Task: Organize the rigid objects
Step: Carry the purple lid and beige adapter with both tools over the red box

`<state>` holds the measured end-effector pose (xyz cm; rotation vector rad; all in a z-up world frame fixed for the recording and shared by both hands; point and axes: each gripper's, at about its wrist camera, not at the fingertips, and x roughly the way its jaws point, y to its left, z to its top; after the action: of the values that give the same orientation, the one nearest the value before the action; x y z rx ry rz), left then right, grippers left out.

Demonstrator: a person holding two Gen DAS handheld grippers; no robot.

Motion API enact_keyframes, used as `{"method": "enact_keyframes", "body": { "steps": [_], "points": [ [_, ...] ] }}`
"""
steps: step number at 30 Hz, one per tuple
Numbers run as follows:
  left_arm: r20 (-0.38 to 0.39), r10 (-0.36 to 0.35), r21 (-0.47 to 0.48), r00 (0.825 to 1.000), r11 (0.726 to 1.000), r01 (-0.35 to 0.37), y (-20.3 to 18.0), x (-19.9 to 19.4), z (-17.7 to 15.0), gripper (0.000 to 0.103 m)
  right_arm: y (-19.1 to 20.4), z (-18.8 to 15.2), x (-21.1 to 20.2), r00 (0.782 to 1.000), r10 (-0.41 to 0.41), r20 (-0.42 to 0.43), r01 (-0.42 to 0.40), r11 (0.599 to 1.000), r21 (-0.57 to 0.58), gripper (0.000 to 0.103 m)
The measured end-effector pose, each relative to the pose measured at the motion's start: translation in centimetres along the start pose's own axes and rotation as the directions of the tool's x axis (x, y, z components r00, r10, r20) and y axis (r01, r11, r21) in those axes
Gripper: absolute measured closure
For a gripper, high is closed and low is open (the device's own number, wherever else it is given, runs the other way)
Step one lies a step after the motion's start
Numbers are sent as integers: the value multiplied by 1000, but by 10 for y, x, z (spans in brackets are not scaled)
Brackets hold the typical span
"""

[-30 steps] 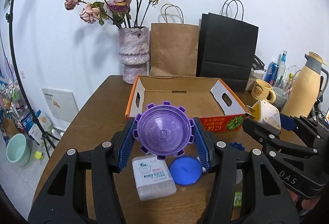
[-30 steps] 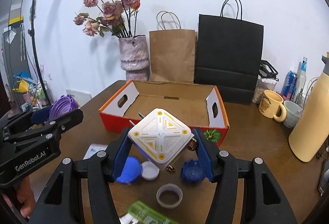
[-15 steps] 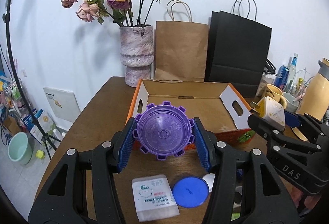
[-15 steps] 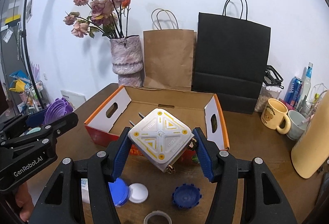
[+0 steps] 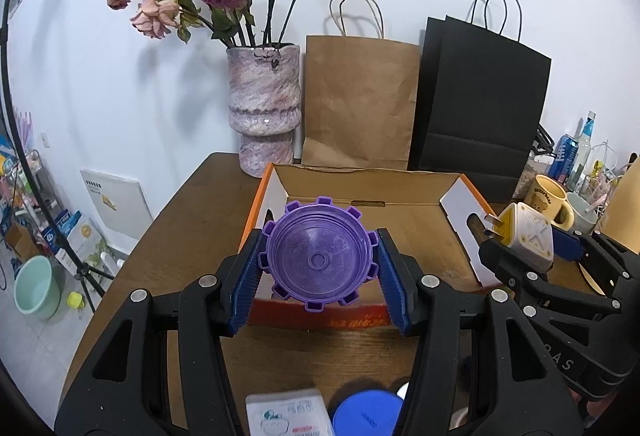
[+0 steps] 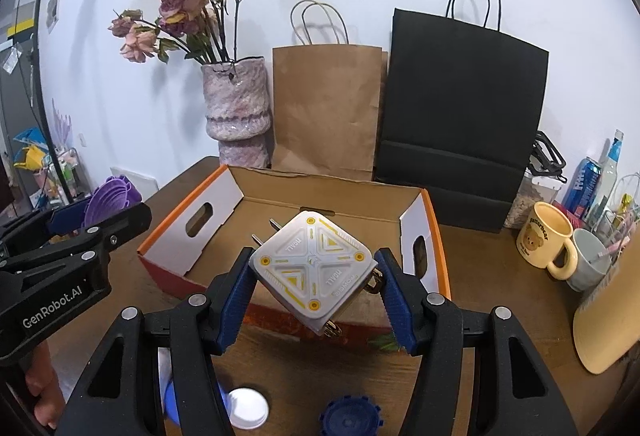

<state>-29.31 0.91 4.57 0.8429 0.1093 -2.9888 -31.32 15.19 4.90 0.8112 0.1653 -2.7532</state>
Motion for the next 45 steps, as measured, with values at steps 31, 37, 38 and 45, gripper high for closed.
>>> {"method": "enact_keyframes", "body": {
  "steps": [31, 37, 38, 45],
  "points": [
    [-78, 53, 41, 996, 998, -50, -14, 98, 24, 53, -35, 16, 99, 992, -18, -123, 17, 1000, -8, 38],
    [-100, 56, 62, 993, 997, -50, -18, 110, 24, 53, -37, 12, 109, 990, -25, -136, 24, 1000, -14, 38],
    [-107, 57, 68, 993, 996, -50, -19, 113, 23, 53, -38, 11, 111, 990, -27, -142, 26, 1000, -13, 38],
    [-153, 67, 86, 986, 995, -55, -21, 128, 16, 53, -42, 8, 117, 987, -26, -158, 25, 1000, -5, 38]
  ]
}}
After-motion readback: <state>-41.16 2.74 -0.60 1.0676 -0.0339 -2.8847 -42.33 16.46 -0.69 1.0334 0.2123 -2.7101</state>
